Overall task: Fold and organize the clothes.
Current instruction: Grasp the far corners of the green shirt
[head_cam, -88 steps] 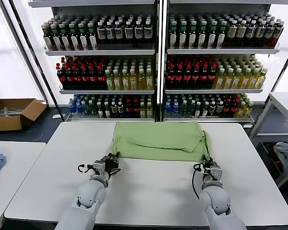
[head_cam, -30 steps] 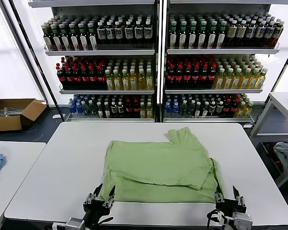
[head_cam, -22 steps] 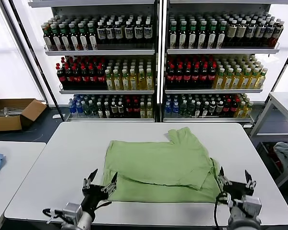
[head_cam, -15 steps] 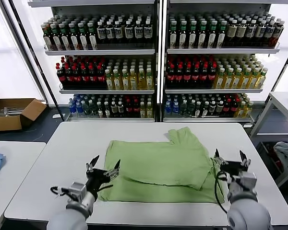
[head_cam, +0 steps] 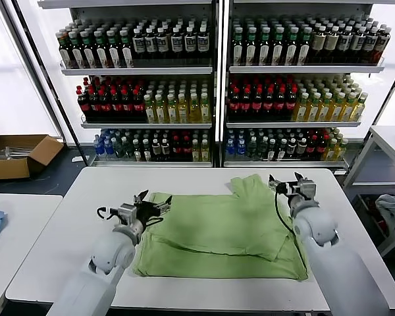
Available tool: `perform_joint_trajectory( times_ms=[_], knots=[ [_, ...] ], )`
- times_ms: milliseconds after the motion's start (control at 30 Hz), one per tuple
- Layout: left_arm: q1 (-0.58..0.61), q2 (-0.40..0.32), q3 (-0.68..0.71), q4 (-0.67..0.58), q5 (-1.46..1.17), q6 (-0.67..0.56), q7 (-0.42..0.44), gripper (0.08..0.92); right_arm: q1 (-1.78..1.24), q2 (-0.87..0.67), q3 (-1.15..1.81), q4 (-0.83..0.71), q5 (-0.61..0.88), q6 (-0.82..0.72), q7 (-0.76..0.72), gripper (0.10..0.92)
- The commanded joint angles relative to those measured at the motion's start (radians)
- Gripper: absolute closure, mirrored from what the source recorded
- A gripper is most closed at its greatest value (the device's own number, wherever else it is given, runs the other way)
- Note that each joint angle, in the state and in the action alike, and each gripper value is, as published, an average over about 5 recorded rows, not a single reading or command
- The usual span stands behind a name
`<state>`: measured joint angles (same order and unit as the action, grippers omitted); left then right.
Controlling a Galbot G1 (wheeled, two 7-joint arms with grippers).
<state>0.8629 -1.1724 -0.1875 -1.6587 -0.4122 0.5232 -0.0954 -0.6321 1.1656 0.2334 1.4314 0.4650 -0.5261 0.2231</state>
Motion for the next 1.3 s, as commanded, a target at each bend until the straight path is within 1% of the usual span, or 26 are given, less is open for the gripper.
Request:
perform_joint_trajectory(
  times_ms=[33, 233, 700, 1200, 1300],
  knots=[
    [-0.175, -0.005, 0.057, 0.242, -0.022, 0.016, 0.013, 0.177, 0.163, 0.110, -0.065, -0.274, -0.043, 0.015, -0.031, 0.203],
    [-0.182, -0.004, 0.066, 0.269, -0.018, 0.013, 0.016, 0.177, 0.169, 0.142, -0.045, -0.336, -0.056, 0.022, -0.035, 0.203],
    [-0.177, -0.018, 0.068, 0.317, -0.011, 0.006, 0.016, 0.177, 0.167, 0.186, -0.030, -0.411, -0.098, 0.049, -0.045, 0.203],
    [-0.160, -0.024, 0.066, 0.339, -0.010, 0.003, 0.020, 0.177, 0.155, 0.205, -0.036, -0.428, -0.117, 0.050, -0.040, 0.203],
    [-0.154, -0.025, 0.068, 0.345, -0.010, 0.003, 0.021, 0.181, 0.146, 0.205, -0.037, -0.424, -0.119, 0.050, -0.037, 0.224]
  ],
)
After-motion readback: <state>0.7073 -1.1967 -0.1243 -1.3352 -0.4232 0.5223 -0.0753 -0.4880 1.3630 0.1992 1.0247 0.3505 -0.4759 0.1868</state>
